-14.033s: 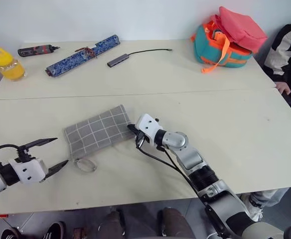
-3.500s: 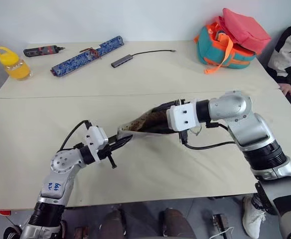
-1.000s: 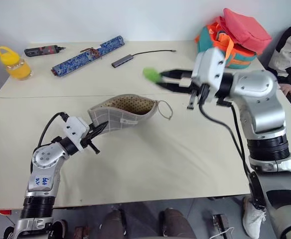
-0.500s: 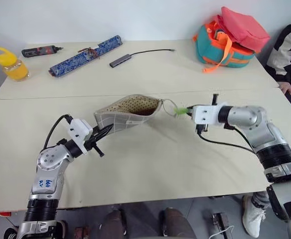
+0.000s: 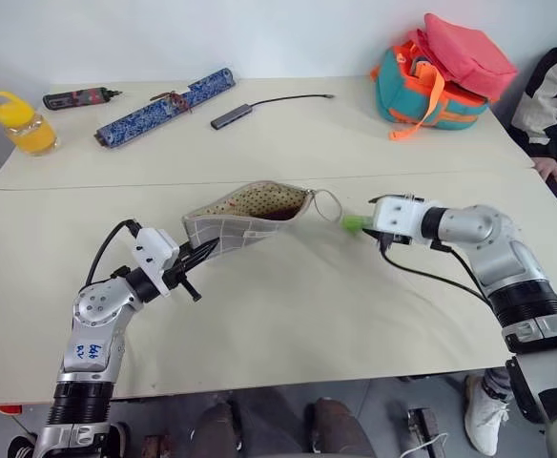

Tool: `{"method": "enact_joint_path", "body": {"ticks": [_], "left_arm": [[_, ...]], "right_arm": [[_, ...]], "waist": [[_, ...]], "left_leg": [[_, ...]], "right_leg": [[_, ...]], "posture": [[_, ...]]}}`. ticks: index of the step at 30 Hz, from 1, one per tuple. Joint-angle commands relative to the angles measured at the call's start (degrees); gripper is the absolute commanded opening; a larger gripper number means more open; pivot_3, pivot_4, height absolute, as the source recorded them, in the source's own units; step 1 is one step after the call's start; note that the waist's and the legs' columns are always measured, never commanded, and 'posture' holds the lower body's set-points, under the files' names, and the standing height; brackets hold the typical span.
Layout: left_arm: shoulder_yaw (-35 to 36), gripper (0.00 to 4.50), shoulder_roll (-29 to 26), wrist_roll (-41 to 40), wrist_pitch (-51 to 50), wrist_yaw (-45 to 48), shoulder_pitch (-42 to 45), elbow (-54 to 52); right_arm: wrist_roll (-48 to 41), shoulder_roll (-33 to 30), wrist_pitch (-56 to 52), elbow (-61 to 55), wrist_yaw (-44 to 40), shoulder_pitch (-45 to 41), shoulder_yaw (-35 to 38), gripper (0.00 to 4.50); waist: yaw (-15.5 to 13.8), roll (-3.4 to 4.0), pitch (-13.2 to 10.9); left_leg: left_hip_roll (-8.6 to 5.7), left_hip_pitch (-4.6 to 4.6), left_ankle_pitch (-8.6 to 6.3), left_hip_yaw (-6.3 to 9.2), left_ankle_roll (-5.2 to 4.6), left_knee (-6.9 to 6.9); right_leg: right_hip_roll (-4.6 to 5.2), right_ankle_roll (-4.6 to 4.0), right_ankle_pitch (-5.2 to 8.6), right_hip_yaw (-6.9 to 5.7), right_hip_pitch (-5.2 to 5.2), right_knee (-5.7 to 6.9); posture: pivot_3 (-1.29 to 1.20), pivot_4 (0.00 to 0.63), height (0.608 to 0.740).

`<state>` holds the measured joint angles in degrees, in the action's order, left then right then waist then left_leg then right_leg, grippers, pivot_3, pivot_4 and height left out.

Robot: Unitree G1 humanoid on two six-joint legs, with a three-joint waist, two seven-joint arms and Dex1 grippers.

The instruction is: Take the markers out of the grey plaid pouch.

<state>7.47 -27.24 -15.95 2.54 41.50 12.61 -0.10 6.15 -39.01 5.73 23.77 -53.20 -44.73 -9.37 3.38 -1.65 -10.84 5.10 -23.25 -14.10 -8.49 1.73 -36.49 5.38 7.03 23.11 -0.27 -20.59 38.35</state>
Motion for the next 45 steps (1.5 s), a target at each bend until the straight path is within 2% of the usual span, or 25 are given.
{"method": "enact_joint_path", "body": {"ticks": [1,5,6,8,10,14,15,18,25,27,31,38,45], "left_arm": [[-0.4,0.00,0.2,-0.8,0.6,0.4,-0.3,-2.2],[-0.7,0.00,0.3,-0.9,0.6,0.4,-0.3,-2.3],[-0.8,0.00,0.3,-0.9,0.5,0.4,-0.2,-2.3],[-0.9,0.00,0.4,-1.0,0.4,0.4,-0.2,-2.4],[-1.1,0.00,0.5,-1.1,0.2,0.4,-0.1,-2.6],[-1.6,0.00,1.1,-1.9,-0.7,0.4,0.1,-3.3],[-1.7,0.00,1.2,-2.1,-1.0,0.4,0.1,-3.6],[-2.2,0.00,2.1,-4.2,-3.4,0.8,0.0,-5.9],[-4.4,0.00,4.5,-12.2,-13.0,1.7,-0.3,-14.2],[-4.8,0.00,5.2,-14.3,-16.0,1.6,-0.4,-16.0],[-8.1,0.00,5.9,-11.1,-17.5,0.8,-1.1,-14.3],[-6.0,0.00,8.4,-15.1,-24.5,-2.6,-1.9,-14.1],[-5.7,0.00,8.5,-13.6,-25.2,-3.1,-2.4,-12.9]], "right_arm": [[-10.8,0.1,-8.0,-9.6,-5.6,-3.7,5.3,2.76],[-18.6,3.0,-15.8,-15.9,-5.3,-7.5,8.2,2.76],[-20.8,4.3,-17.8,-17.9,-5.2,-8.1,8.7,2.59],[-23.4,6.0,-20.1,-22.4,-5.9,-8.4,8.0,2.16],[-24.6,7.6,-22.1,-27.4,-6.7,-8.0,5.5,1.51],[-15.0,7.2,-15.3,-27.4,-7.4,-6.9,-3.0,0.13],[-12.3,6.7,-12.4,-25.8,-7.3,-6.8,-4.6,0.01],[-6.6,5.9,-5.8,-21.1,-7.6,-8.2,-8.0,0.01],[-5.7,2.1,-2.9,-16.4,-17.1,-12.8,-9.2,0.01],[-6.1,2.5,-3.4,-15.2,-17.6,-14.4,-8.5,0.01],[-3.0,-1.0,-7.2,-17.5,-24.2,-12.7,-12.7,0.01],[0.9,1.5,-10.1,-19.6,-24.2,-12.7,-16.4,0.01],[9.0,6.7,-9.1,-12.6,-18.6,-13.2,-20.2,0.01]], "waist": [[-0.1,0.00,0.0],[-0.3,0.00,0.0],[-0.3,0.00,0.0],[-0.3,0.00,0.0],[-0.3,0.00,0.0],[-0.3,0.00,0.0],[-0.3,-0.01,0.0],[-0.4,-0.01,0.0],[-0.3,-0.03,0.0],[-0.1,-0.03,0.0],[-0.2,-0.02,0.0],[-0.2,-0.03,0.0],[-0.2,-0.03,0.0]], "left_leg": [[0.02,0.00,0.00,0.01,0.00,0.00],[0.06,-0.01,-0.01,0.04,-0.01,-0.02],[0.10,-0.01,-0.01,0.04,-0.01,-0.02],[0.17,-0.01,-0.02,0.06,0.00,-0.02],[0.17,-0.02,-0.02,0.06,0.01,-0.01],[0.14,-0.03,-0.05,0.06,0.01,0.00],[0.08,-0.03,-0.05,0.06,0.01,-0.01],[-0.06,-0.04,-0.06,0.06,-0.01,-0.08],[-0.02,-0.05,-0.07,0.07,-0.01,-0.08],[0.02,-0.04,-0.07,0.08,0.00,-0.09],[0.02,0.00,-0.07,0.07,0.00,-0.11],[0.05,-0.02,-0.09,0.07,-0.02,-0.18],[0.02,-0.03,-0.09,0.06,-0.02,-0.30]], "right_leg": [[-0.01,0.00,0.00,-0.01,-0.01,0.04],[0.04,0.00,0.00,-0.03,-0.01,0.05],[0.05,0.00,0.00,-0.04,-0.01,0.06],[0.02,0.00,0.00,-0.05,-0.02,0.07],[0.02,0.00,0.00,-0.07,-0.03,0.08],[0.04,0.00,0.00,-0.08,-0.04,0.07],[0.03,0.00,0.00,-0.08,-0.04,0.05],[0.07,0.00,0.00,-0.10,0.01,0.01],[0.05,0.01,0.00,-0.08,-0.02,0.06],[0.02,0.01,0.00,-0.09,-0.01,0.05],[-0.01,0.00,0.00,-0.07,0.02,0.02],[-0.01,0.00,0.00,-0.02,0.02,0.00],[0.00,0.00,0.00,-0.02,0.07,0.00]], "posture": [[0.00,0.150,0.740],[0.00,0.150,0.740],[0.00,0.150,0.740],[0.00,0.150,0.740],[0.00,0.150,0.740],[0.00,0.150,0.740],[0.00,0.150,0.740],[0.00,0.150,0.740],[0.00,0.150,0.740],[0.00,0.150,0.740],[0.00,0.150,0.740],[0.00,0.150,0.740],[0.00,0.150,0.740]]}}
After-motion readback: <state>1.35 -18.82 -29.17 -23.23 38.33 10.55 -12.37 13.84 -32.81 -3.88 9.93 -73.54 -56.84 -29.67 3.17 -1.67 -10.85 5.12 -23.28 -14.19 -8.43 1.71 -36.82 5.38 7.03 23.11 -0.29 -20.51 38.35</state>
